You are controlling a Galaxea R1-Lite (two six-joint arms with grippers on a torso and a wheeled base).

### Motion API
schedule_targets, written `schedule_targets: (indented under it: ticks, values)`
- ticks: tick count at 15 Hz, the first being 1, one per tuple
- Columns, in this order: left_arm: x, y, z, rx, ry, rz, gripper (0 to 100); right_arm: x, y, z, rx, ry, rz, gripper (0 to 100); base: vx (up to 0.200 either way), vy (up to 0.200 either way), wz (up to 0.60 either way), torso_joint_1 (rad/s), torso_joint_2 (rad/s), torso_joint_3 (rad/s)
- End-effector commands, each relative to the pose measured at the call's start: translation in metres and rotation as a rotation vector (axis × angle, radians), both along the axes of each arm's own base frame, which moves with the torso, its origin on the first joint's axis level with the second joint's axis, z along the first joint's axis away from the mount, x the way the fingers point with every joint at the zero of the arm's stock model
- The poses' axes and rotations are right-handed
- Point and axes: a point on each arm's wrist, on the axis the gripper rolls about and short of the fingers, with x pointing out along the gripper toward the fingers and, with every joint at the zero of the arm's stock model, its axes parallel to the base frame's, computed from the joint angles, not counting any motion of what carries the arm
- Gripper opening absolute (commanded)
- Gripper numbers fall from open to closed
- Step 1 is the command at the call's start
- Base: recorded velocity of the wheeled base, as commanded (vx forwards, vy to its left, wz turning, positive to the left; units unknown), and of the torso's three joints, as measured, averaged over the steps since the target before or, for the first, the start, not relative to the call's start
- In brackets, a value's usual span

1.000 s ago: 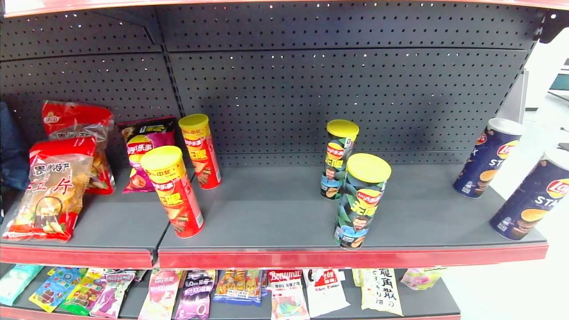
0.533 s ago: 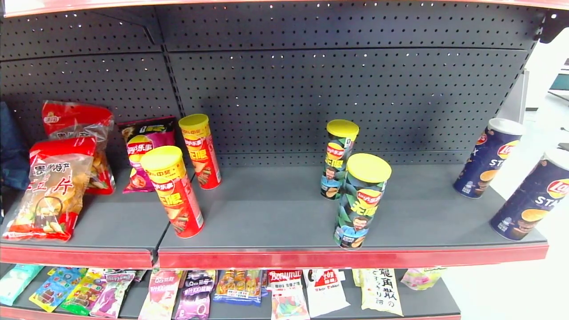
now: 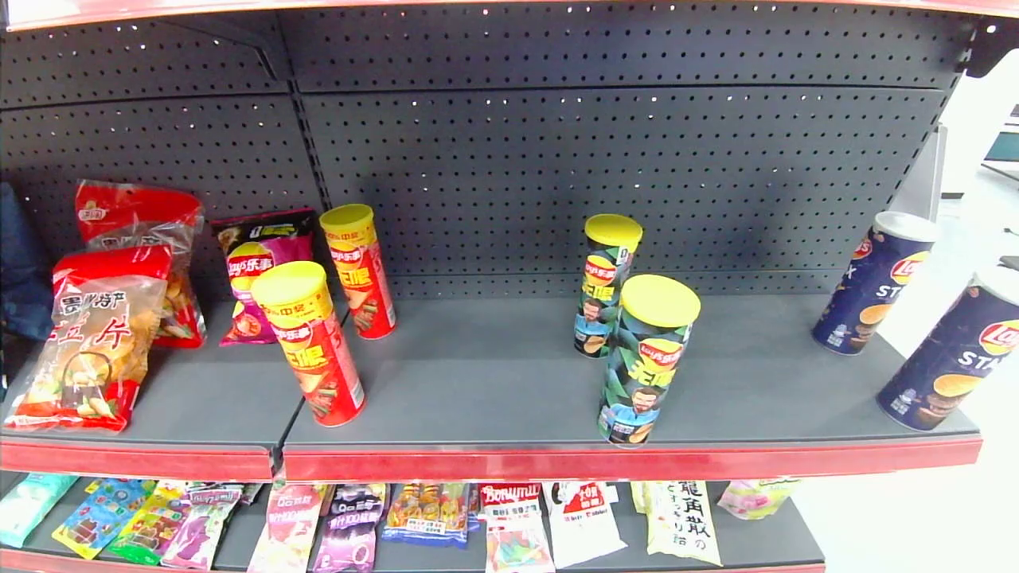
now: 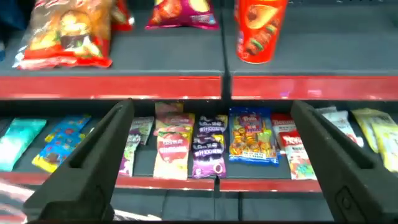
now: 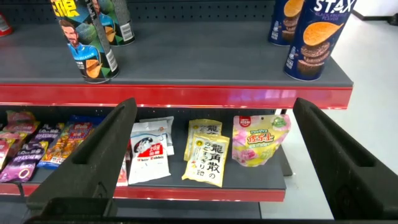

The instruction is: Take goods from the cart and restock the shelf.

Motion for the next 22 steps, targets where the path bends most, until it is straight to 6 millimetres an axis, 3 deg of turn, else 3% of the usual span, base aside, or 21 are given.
schedule_targets:
  ticks: [1,4,5,6,8,9,11,14,16,22]
  values:
    - [0.000,0.000,0.000,-0.009,0.001,0.018,100,0.000,0.000,0.000,-0.002,-0.001,0.002,100,0.000,0.000,0.00,0.000,0.00,0.000]
    - [0.000,0.000,0.000,-0.007,0.001,0.019,100,0.000,0.001,0.000,-0.013,-0.003,0.033,100,0.000,0.000,0.00,0.000,0.00,0.000]
    - [0.000,0.000,0.000,-0.007,0.001,0.019,100,-0.002,0.001,0.012,-0.003,-0.039,0.065,100,0.000,0.000,0.00,0.000,0.00,0.000]
    - [0.000,0.000,0.000,-0.007,0.001,0.019,100,0.005,0.001,0.062,0.034,-0.016,0.113,100,0.000,0.000,0.00,0.000,0.00,0.000]
    - [0.000,0.000,0.000,-0.007,-0.001,0.019,100,0.034,0.004,0.122,0.076,0.048,0.209,100,0.000,0.000,0.00,0.000,0.00,0.000]
    - [0.000,0.000,0.000,-0.007,-0.001,0.019,100,0.034,0.004,0.122,0.076,0.048,0.209,100,0.000,0.000,0.00,0.000,0.00,0.000]
    - [-0.003,0.002,-0.001,-0.005,-0.033,-0.110,100,0.088,0.014,0.124,-0.006,0.272,0.301,100,0.000,0.000,0.00,0.000,0.00,0.000]
    - [-0.007,0.002,-0.002,-0.005,-0.091,-0.073,100,0.119,0.021,0.108,-0.080,0.435,0.328,100,0.000,0.000,0.00,0.000,0.00,0.000]
    - [-0.007,0.002,-0.002,-0.005,-0.091,-0.073,100,0.154,0.029,0.088,-0.138,0.607,0.350,100,0.000,0.000,0.00,0.000,0.00,0.000]
    - [-0.007,0.002,-0.002,-0.005,-0.091,-0.073,100,0.214,0.052,0.056,-0.158,0.712,0.408,100,0.000,0.000,0.00,0.000,0.00,0.000]
